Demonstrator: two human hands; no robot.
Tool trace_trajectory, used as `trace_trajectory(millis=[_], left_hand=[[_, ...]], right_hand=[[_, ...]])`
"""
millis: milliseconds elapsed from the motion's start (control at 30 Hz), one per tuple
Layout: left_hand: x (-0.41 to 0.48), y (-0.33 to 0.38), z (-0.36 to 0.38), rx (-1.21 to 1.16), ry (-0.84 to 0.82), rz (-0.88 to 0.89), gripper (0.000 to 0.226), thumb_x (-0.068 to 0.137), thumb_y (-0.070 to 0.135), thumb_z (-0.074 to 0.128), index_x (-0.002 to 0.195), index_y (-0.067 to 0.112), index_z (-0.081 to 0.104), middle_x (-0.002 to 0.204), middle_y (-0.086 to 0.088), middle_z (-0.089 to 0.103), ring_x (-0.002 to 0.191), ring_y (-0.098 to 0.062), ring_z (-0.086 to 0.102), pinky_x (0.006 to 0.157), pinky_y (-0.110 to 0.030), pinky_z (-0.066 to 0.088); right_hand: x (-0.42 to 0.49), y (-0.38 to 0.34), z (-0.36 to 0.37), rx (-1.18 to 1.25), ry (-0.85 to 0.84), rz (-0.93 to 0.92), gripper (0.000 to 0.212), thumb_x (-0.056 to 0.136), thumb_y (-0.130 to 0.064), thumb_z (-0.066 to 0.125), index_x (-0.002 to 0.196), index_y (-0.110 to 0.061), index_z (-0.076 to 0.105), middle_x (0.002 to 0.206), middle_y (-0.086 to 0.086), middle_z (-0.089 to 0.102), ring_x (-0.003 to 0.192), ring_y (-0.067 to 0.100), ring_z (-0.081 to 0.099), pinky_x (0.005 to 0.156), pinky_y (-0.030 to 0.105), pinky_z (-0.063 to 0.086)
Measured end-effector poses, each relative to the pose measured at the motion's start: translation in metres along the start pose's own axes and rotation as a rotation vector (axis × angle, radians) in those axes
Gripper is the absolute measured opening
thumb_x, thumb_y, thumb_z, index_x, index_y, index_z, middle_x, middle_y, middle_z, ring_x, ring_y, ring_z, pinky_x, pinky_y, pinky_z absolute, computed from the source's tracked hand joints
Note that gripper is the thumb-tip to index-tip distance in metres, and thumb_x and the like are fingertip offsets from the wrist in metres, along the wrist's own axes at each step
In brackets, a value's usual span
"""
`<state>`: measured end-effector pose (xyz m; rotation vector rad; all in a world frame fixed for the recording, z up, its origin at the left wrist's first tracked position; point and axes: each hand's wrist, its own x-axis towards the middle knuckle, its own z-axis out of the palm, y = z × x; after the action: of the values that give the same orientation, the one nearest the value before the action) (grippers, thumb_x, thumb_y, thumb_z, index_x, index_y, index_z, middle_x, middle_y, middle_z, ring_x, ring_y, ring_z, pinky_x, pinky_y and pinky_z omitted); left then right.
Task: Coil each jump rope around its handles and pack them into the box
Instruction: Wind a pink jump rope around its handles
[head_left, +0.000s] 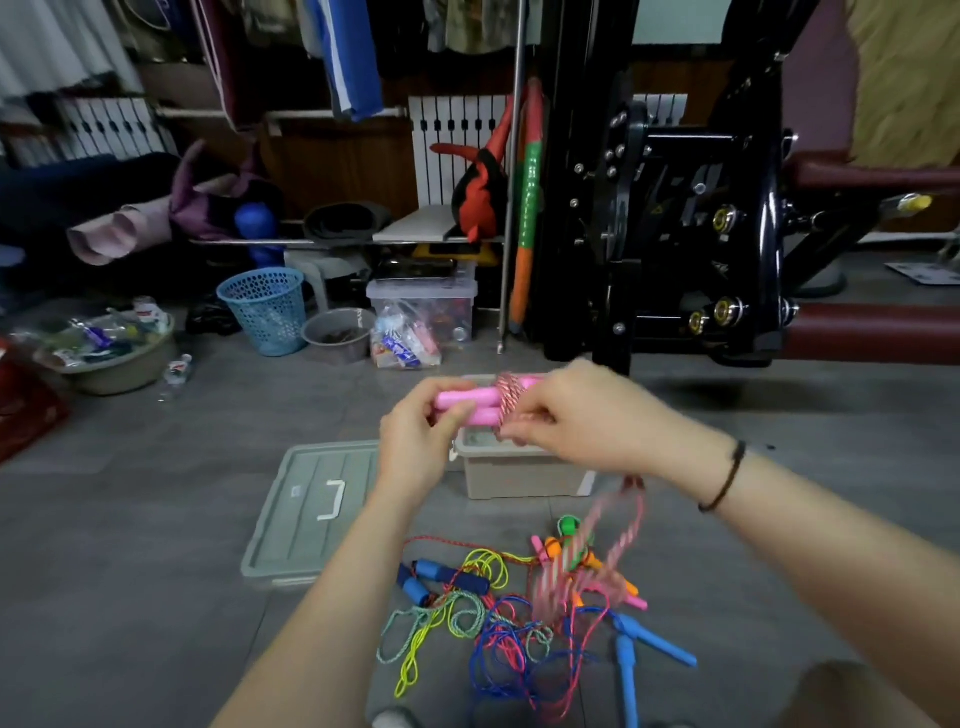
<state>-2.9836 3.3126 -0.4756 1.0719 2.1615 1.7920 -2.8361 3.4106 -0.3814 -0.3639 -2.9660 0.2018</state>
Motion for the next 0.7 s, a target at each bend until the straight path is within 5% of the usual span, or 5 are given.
trace_trajectory(millis=[167,367,467,533,700], left_hand=[[-0.009,0.017,0.009,-0.01,-0.251,0.072,0.03,0.084,0.006,0.067,0.086,0.035,0.065,0.065,0.024,0.064,0.055,0.007,0.052,0.058,-0.014,0.041],[-0.013,0.023,0.0,-0.578,-0.394,-0.021,0.014,0.077,0.014,0.074,0.087,0.024,0.07,0.071,0.0,0.066,0.053,-0.01,0.053,0.047,-0.019,0.042],[-0.011,0.024,-0.006,-0.918,-0.289,-0.094,0.049,0.053,0.04,0.09,0.092,0.018,0.069,0.071,-0.002,0.066,0.049,-0.006,0.05,0.042,-0.015,0.04],[-0.008,0.024,-0.006,-1.022,-0.133,-0.145,0.059,0.054,0.038,0.087,0.101,0.012,0.063,0.07,-0.001,0.066,0.048,-0.005,0.051,0.042,-0.014,0.041],[0.004,0.015,-0.015,-0.886,0.267,-0.222,0.011,0.09,0.01,0.059,0.098,0.016,0.062,0.077,-0.002,0.066,0.048,-0.004,0.05,0.045,-0.014,0.041]], right_hand=[[0.049,0.018,-0.067,-0.187,-0.146,-0.143,0.03,0.079,-0.052,0.065,0.074,-0.024,0.074,0.067,-0.008,0.066,0.066,0.006,0.057,0.057,0.01,0.039],[0.077,0.073,-0.051,0.337,-0.268,-0.014,0.011,0.078,-0.035,0.073,0.074,-0.025,0.073,0.07,-0.013,0.068,0.067,-0.004,0.056,0.071,0.017,0.044],[0.067,0.094,-0.01,0.705,-0.182,0.092,0.014,0.083,-0.021,0.07,0.084,-0.007,0.07,0.072,0.005,0.064,0.069,0.02,0.056,0.066,0.033,0.048],[0.055,0.094,0.026,0.928,-0.107,0.164,0.022,0.09,-0.023,0.062,0.089,-0.001,0.065,0.064,0.004,0.051,0.055,0.018,0.048,0.049,0.026,0.045],[-0.007,0.052,0.093,1.044,-0.064,0.331,0.03,0.099,-0.033,0.042,0.081,-0.02,0.063,0.06,-0.005,0.037,0.047,0.005,0.037,0.045,0.017,0.034]])
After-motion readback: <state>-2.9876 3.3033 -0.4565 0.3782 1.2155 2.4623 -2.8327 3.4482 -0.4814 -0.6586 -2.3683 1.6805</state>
